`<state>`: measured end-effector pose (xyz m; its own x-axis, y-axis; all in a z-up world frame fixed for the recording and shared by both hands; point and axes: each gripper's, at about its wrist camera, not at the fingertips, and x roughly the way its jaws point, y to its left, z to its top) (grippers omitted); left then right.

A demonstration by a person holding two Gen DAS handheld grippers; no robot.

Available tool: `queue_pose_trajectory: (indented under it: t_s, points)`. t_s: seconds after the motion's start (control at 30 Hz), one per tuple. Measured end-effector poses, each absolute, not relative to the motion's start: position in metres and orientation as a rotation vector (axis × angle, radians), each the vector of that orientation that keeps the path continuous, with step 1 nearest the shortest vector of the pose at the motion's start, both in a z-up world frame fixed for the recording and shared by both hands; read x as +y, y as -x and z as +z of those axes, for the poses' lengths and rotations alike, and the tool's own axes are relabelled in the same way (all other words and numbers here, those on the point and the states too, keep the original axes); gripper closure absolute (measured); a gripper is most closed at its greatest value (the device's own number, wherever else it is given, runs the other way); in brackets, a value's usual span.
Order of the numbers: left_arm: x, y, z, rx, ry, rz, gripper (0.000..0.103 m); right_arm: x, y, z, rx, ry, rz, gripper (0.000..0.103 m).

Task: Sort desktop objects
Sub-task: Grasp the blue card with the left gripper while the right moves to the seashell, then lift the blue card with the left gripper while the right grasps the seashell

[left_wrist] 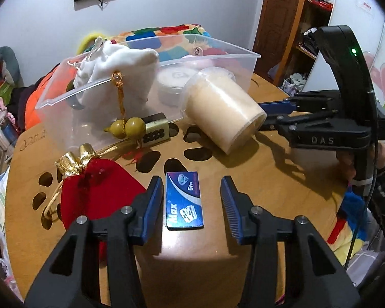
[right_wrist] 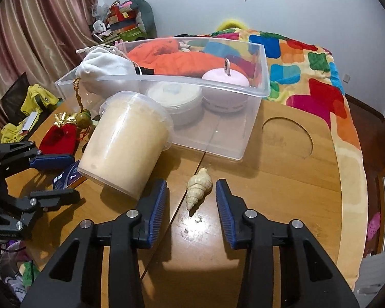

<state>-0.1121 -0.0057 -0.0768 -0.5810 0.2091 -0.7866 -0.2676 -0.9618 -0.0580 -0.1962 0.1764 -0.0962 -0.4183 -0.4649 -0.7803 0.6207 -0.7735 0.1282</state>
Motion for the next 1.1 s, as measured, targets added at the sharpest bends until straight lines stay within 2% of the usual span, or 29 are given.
queue_pose_trajectory:
  t_s: [0.1, 0.17, 0.2, 0.3, 0.67, 1.1]
  points:
    - [-0.002, 0.112, -0.078, 0.124, 1.262, 2.601, 0.059, 0.174, 0.197, -0.096, 0.227, -1.127, -2.184, 0.081]
    - [0.002, 0.112, -0.079, 0.15, 1.255, 2.622, 0.063, 0.173, 0.197, -0.096, 0.217, -1.132, -2.176, 0.085]
    - [0.002, 0.113, -0.079, 0.149, 1.253, 2.626, 0.069, 0.172, 0.196, -0.095, 0.221, -1.131, -2.179, 0.088]
    - [0.001, 0.113, -0.079, 0.149, 1.247, 2.635, 0.077, 0.17, 0.192, -0.093, 0.25, -1.129, -2.188, 0.088]
    - [-0.002, 0.109, -0.063, 0.134, 1.187, 2.72, 0.077, 0.183, 0.178, -0.07, 0.193, -1.064, -2.216, 0.088]
    - [-0.006, 0.114, -0.032, 0.136, 1.075, 2.776, 0.077, 0.179, 0.16, -0.038, 0.221, -0.982, -2.243, 0.088]
